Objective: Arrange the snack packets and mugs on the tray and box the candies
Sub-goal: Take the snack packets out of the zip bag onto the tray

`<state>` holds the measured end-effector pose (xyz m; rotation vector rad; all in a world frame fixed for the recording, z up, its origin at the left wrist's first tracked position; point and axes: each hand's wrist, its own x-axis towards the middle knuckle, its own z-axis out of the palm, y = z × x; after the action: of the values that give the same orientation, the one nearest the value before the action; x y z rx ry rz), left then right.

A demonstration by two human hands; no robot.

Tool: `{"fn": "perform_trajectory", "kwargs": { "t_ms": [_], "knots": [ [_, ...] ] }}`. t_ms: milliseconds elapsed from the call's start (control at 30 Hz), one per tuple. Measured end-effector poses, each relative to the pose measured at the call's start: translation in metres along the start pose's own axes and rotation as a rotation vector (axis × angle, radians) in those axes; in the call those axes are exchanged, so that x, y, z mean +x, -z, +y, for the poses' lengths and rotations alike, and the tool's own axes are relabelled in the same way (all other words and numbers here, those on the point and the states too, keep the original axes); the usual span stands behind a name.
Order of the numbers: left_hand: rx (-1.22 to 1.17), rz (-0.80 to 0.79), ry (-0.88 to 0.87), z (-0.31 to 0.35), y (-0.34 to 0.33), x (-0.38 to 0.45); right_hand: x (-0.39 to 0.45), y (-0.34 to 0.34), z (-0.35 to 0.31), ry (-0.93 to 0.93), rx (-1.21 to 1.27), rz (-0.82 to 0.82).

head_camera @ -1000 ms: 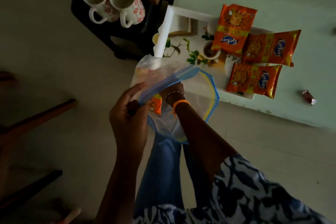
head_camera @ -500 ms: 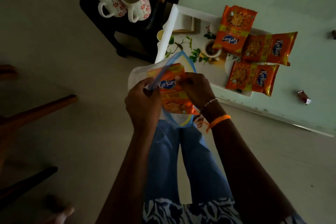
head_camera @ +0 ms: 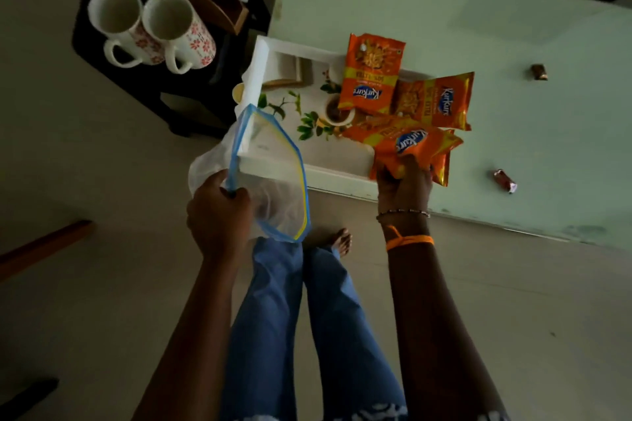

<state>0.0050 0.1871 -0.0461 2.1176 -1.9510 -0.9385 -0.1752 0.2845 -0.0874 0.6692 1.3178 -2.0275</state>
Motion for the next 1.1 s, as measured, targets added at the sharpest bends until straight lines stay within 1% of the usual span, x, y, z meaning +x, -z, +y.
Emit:
{"fn": "perform_trajectory", "kwargs": {
  "t_ms": [100,200,267,333,400,500,533,567,600,633,667,700,733,767,800,867,900,967,1033,1067,1100],
  "knots": [
    [-0.006,-0.008,0.000,-0.004,0.002,-0.003,0.013,-0.003,0.024,-0.126,0.111,0.040],
    [-0.017,-0.029,-0.033,-0.003,-0.001,-0.006,0.023,-0.004,0.046,-0.208,0.043,0.116],
    [-0.015,-0.032,-0.047,-0.002,-0.003,-0.008,0.022,-0.004,0.064,-0.335,-0.095,0.144],
    [-0.015,-0.033,-0.051,0.000,-0.006,-0.007,0.012,-0.001,0.083,-0.454,-0.170,0.128],
    [-0.022,-0.045,-0.055,0.001,-0.007,-0.006,0.005,0.009,0.095,-0.528,-0.302,0.054],
    [-0.034,-0.050,-0.052,0.002,-0.008,-0.001,-0.004,0.025,0.087,-0.639,-0.686,-0.097],
    [-0.040,-0.051,-0.053,0.002,-0.007,0.000,-0.005,0.028,0.081,-0.598,-0.820,-0.111],
    [-0.047,-0.053,-0.056,0.002,-0.007,0.001,-0.004,0.029,0.076,-0.467,-0.956,-0.092],
    [-0.051,-0.058,-0.059,0.002,-0.007,0.002,-0.002,0.029,0.072,-0.251,-1.114,-0.046],
    [-0.055,-0.062,-0.061,0.002,-0.006,0.003,0.001,0.027,0.068,0.019,-1.295,0.012],
    [-0.061,-0.065,-0.060,0.001,-0.006,0.003,0.004,0.023,0.062,0.272,-1.464,0.021],
    [-0.070,-0.067,-0.056,0.001,-0.006,0.004,0.011,0.019,0.058,0.458,-1.613,-0.059],
    [-0.077,-0.067,-0.050,0.001,-0.006,0.004,0.020,0.016,0.056,0.536,-1.746,-0.199],
    [-0.084,-0.064,-0.044,0.001,-0.006,0.004,0.030,0.013,0.054,0.514,-1.866,-0.338],
    [-0.092,-0.060,-0.038,0.001,-0.006,0.004,0.038,0.010,0.054,0.449,-1.971,-0.434],
    [-0.118,-0.058,-0.022,0.001,-0.007,0.004,0.052,0.006,0.055,0.297,-2.117,-0.523],
    [-0.140,-0.067,-0.013,0.000,-0.007,0.004,0.056,0.006,0.057,0.256,-2.134,-0.536],
    [-0.199,-0.101,0.006,-0.001,-0.007,0.005,0.055,0.005,0.056,0.277,-2.060,-0.523],
    [-0.256,-0.124,0.040,-0.001,-0.007,0.005,0.044,0.008,0.053,0.380,-1.890,-0.510],
    [-0.288,-0.132,0.056,0.001,-0.008,0.006,0.035,0.014,0.051,0.406,-1.803,-0.530],
    [-0.325,-0.136,0.071,0.004,-0.007,0.007,0.024,0.020,0.050,0.387,-1.728,-0.593]
  ]
}}
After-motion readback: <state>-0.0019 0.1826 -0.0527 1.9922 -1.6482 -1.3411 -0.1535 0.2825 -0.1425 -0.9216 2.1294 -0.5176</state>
